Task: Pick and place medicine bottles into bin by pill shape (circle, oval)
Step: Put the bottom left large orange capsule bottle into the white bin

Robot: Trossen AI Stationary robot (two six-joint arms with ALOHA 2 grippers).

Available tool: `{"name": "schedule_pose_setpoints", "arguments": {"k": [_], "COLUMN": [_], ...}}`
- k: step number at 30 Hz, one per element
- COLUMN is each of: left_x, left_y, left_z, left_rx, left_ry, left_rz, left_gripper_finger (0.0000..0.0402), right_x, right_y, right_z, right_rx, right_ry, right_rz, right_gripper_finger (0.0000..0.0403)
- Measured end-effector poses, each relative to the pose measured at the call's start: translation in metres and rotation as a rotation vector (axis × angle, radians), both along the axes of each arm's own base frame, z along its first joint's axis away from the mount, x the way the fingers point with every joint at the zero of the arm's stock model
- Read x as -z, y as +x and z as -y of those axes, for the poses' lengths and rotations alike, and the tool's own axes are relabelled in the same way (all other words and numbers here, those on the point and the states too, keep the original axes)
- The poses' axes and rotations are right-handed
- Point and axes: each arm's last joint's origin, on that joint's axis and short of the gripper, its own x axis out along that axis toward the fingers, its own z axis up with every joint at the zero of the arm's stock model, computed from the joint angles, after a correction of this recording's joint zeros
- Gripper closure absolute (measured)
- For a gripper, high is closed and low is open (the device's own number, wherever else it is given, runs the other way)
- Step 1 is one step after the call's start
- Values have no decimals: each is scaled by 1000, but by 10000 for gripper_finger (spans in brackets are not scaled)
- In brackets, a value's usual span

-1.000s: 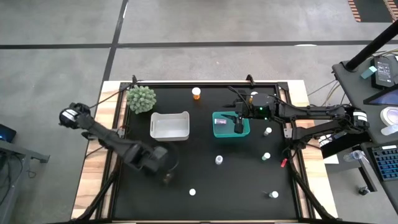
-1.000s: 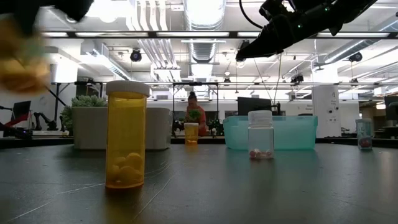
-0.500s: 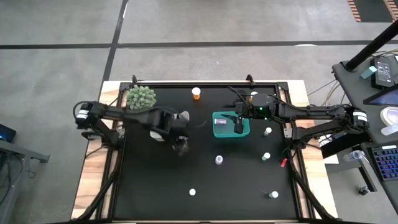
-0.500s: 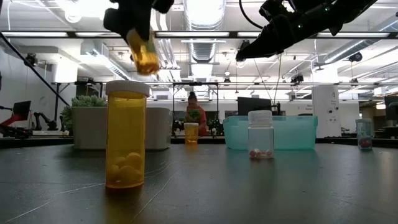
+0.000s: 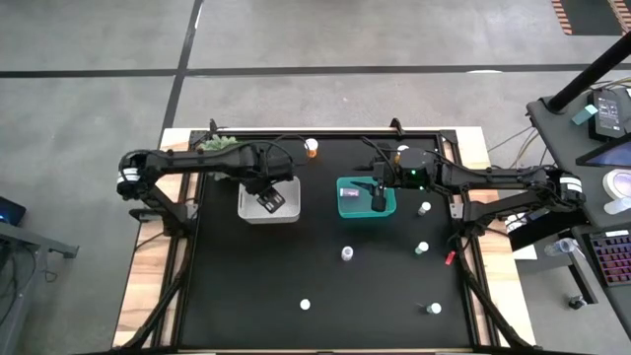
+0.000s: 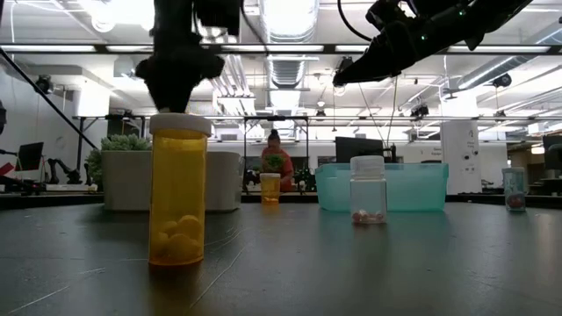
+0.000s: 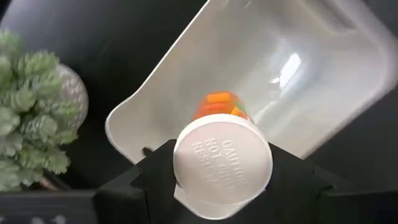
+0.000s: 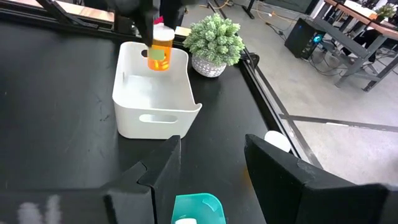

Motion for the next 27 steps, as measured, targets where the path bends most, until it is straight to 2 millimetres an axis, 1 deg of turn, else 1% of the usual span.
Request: {"name": "schedule_pose_setpoints", "arguments": {"k": [6, 9, 13, 21, 27], "left_x": [31, 42, 49, 50, 63], "left_y": [-11, -13, -13, -13, -18], "left_z": [-12, -17, -21, -22, -21], "left_rx": [-85, -130, -158, -160, -162], "left_ry": [-15, -11, -17, -8, -9], "left_rz": [-64, -54, -29, -27, -59], "left_gripper_finger": [215, 215, 214, 214, 214], "right_x": [0, 0, 0, 0, 1], "right_y": [0, 0, 0, 0, 0], "right_z": [0, 0, 0, 0, 0], "right_rx": [-2, -2, -2, -2, -2], "right_ry": [-6, -6, -7, -6, -5], "right_rz": [-2, -2, -2, -5, -9], "right_gripper_finger": [232, 232, 232, 232, 232]}}
